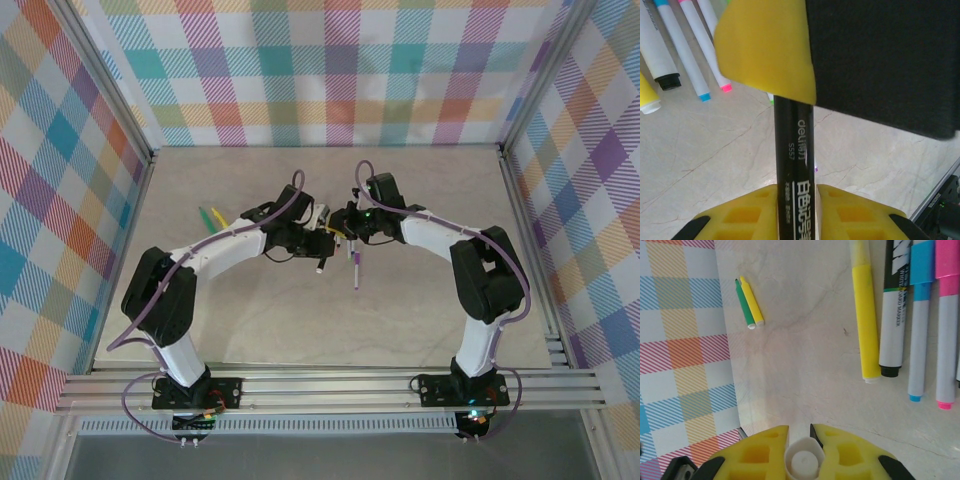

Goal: Open the pen caps

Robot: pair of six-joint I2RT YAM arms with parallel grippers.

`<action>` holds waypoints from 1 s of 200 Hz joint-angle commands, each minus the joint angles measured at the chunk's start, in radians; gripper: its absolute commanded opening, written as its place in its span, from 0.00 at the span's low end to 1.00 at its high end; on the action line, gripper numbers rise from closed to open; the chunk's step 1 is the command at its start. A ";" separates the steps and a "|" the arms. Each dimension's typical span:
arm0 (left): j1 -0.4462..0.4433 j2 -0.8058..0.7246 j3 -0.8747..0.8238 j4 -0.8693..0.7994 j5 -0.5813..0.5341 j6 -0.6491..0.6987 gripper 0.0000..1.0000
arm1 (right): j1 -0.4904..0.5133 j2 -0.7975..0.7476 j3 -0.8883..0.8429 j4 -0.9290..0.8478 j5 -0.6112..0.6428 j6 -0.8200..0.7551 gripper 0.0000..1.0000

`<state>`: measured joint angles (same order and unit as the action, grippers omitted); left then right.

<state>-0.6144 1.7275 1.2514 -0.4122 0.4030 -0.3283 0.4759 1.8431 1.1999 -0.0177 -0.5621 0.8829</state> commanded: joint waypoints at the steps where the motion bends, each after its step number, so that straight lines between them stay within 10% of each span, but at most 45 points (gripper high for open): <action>1: -0.021 0.017 -0.001 0.004 0.021 -0.009 0.25 | 0.012 0.007 0.032 0.031 -0.025 0.010 0.00; 22: -0.022 0.023 0.002 0.001 0.019 -0.011 0.20 | 0.012 0.006 0.031 0.027 -0.024 0.009 0.00; 36: -0.022 0.025 0.002 -0.006 0.012 -0.009 0.00 | 0.012 0.003 0.030 0.024 -0.018 0.007 0.00; 128: -0.149 -0.243 -0.299 -0.036 -0.009 -0.030 0.00 | -0.232 0.137 0.421 -0.240 0.036 -0.054 0.00; 200: 0.170 -0.034 0.066 -0.294 -0.412 0.015 0.00 | -0.255 0.035 0.348 -0.559 0.429 -0.315 0.00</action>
<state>-0.5182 1.5738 1.1770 -0.5709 0.2115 -0.3458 0.2123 1.9530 1.5829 -0.3912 -0.3473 0.7067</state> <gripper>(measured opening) 0.140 0.150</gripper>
